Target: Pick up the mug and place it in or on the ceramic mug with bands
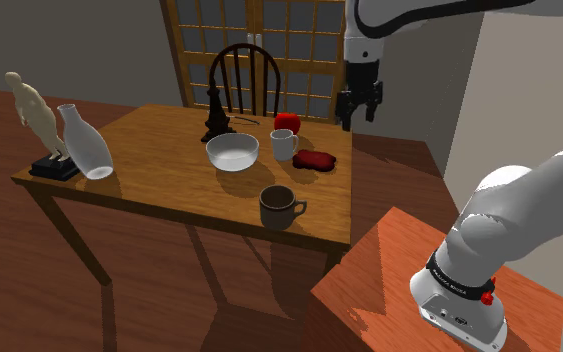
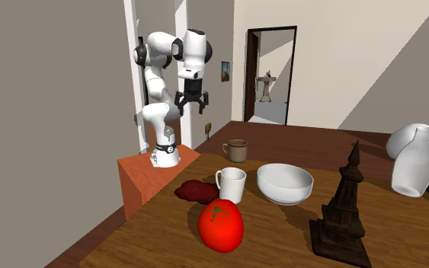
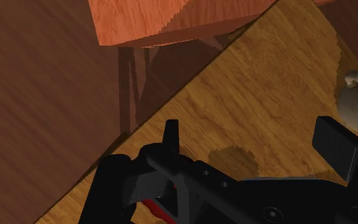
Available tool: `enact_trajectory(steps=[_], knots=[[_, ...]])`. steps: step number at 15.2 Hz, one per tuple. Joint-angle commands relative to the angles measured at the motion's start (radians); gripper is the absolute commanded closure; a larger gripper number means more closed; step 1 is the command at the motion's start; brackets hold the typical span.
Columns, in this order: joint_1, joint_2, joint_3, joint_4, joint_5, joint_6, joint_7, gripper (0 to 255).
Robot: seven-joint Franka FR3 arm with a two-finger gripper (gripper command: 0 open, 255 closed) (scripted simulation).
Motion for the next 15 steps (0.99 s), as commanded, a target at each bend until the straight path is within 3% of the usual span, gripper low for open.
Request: enact_trajectory(steps=[1,8,15], knots=[[-0.003,0.070,-0.010,0.028,-0.003,0.050,-0.010,0],[-0.011,0.321,-0.036,0.158,0.005,0.191,-0.038,0],[-0.022,0.580,-0.053,0.354,0.030,0.274,-0.071,0]])
